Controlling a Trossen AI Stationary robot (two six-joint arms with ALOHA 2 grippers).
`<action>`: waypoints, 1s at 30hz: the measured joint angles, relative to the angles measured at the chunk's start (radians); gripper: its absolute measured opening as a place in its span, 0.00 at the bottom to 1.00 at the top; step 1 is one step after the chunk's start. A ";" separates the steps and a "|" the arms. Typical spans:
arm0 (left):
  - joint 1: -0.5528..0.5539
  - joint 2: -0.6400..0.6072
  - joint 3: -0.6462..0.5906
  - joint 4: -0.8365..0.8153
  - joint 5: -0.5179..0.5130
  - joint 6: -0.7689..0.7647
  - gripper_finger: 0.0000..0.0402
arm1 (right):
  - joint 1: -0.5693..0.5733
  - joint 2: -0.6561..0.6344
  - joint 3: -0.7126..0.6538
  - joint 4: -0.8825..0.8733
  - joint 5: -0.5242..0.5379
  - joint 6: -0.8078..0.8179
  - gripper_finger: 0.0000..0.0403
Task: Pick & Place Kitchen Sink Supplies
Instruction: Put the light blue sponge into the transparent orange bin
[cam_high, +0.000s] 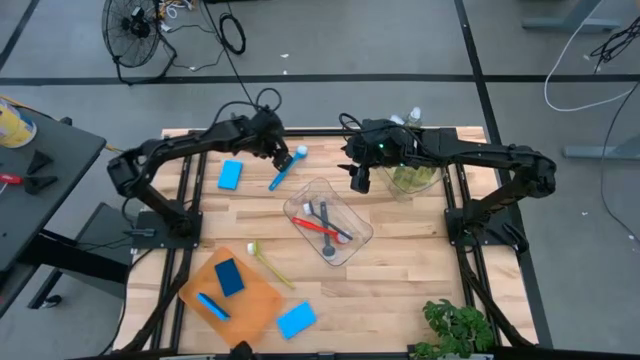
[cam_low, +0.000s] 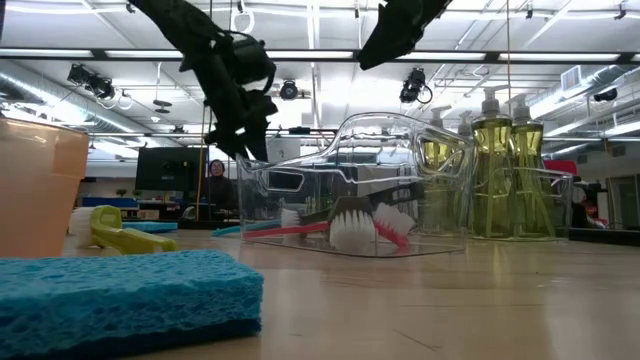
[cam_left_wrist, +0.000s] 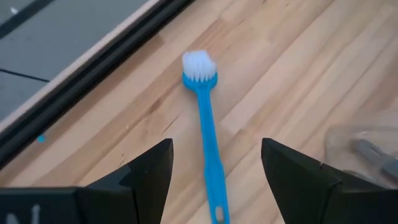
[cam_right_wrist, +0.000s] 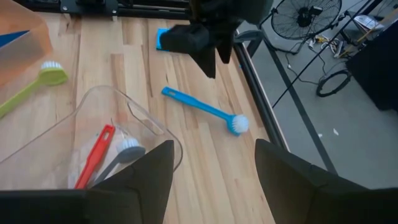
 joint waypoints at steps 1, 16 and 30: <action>0.004 0.011 0.000 0.006 0.004 0.000 0.62 | 0.000 0.000 0.000 -0.001 0.000 0.000 0.56; 0.019 0.182 0.000 0.113 0.022 0.001 0.62 | 0.000 0.000 0.000 -0.001 0.000 0.000 0.56; 0.018 0.303 0.000 0.178 0.066 0.000 0.62 | 0.000 0.000 0.000 -0.001 0.000 0.000 0.56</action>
